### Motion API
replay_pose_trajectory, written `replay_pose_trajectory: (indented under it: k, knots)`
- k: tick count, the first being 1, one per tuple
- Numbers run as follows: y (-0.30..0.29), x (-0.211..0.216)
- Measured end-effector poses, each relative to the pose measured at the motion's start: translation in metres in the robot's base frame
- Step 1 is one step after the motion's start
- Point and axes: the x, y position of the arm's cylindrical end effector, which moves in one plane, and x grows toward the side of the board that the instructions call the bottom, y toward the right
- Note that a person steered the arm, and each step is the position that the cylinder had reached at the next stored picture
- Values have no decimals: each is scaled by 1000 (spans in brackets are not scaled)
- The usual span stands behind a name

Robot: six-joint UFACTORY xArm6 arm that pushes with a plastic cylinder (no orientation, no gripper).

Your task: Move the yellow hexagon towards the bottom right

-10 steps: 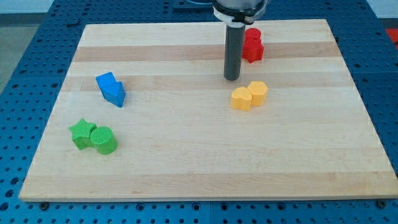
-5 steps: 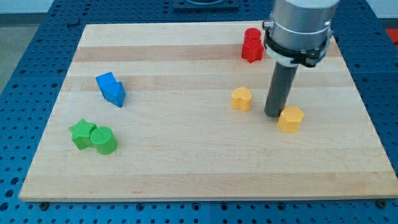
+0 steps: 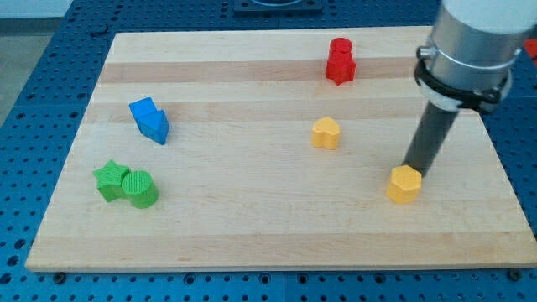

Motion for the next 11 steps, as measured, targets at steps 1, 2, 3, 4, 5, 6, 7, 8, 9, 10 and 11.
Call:
replay_pose_trajectory:
  k: [1, 2, 3, 4, 5, 6, 7, 8, 9, 10, 11]
  knots:
    - [10, -3]
    - [10, -19]
    - [-3, -22]
    - [-17, -15]
    - [-27, -4]
    - [-27, 2]
    - [-27, 2]
    - [-27, -2]
    - [-27, -4]
    - [-27, 1]
    - [-27, 17]
